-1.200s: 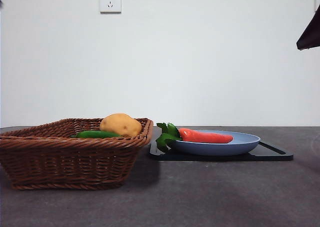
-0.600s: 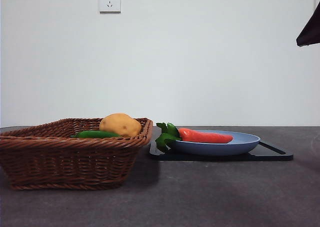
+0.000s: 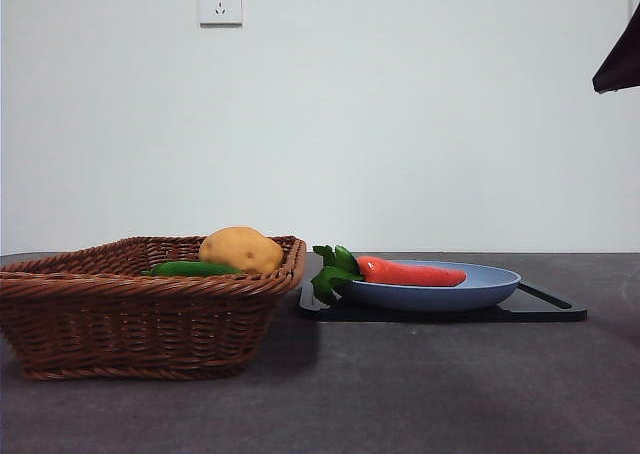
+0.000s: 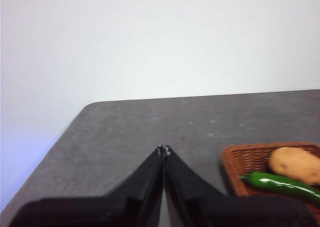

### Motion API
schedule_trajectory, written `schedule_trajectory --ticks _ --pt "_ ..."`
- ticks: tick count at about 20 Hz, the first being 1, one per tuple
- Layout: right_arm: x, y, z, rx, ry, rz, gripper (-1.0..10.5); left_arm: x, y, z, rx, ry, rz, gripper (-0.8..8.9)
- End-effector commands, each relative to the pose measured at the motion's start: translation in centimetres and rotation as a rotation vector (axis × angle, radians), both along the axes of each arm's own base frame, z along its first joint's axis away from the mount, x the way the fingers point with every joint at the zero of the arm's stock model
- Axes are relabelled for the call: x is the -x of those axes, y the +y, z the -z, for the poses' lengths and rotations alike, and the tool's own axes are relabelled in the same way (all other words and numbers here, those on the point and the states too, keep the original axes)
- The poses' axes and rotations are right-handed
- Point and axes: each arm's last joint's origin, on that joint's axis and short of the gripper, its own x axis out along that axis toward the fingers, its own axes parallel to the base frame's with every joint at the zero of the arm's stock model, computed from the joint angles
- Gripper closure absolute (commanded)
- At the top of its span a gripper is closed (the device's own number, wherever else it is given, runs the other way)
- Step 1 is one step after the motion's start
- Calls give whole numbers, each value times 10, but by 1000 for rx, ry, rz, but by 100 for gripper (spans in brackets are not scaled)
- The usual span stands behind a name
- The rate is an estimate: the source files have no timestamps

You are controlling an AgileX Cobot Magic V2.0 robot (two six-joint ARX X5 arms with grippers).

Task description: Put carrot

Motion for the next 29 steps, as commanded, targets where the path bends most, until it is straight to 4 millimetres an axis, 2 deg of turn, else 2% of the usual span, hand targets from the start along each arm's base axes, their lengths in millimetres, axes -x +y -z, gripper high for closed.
schedule_trajectory --ticks 1,6,9,15,29 --pt "0 1 -2 -14 -9 1 936 -7 3 22 -10 9 -1 805" --pt "0 1 -2 -15 -10 1 936 -17 5 76 0 97 -3 805" --pt "0 1 -2 -14 -9 1 936 -20 5 91 30 132 -2 805" --pt "0 1 -2 -14 -9 1 936 -22 5 106 64 173 -6 805" --pt "0 1 -2 -14 -9 1 936 -23 5 106 89 166 -11 805"
